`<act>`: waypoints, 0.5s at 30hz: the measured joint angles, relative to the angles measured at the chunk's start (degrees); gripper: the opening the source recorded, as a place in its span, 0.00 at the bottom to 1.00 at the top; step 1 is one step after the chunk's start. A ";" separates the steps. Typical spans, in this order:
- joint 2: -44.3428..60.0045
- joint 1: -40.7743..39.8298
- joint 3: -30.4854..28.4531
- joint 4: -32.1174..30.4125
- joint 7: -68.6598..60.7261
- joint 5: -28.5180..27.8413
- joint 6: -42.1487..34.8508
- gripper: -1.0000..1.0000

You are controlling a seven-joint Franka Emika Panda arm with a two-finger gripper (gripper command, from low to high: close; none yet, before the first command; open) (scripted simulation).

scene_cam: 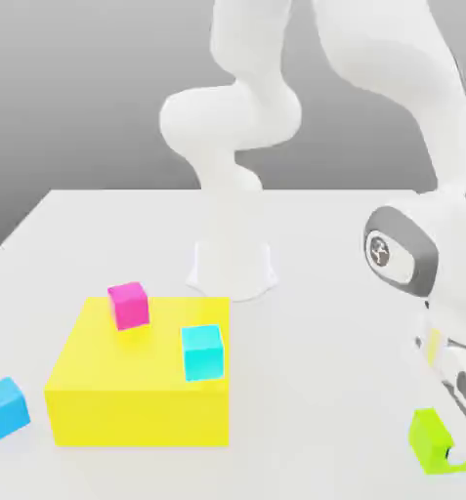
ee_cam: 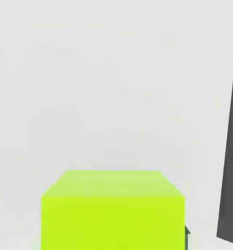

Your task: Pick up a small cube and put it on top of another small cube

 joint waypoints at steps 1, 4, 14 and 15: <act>-2.06 -0.78 -1.09 -1.20 1.53 0.39 -0.86 0.00; -8.24 -3.26 -4.45 -4.88 6.86 0.80 -3.35 0.00; -28.86 -17.48 -10.77 -17.29 28.69 -3.24 -11.45 0.00; -30.93 -19.10 -11.17 -18.53 30.97 -3.78 -12.25 0.00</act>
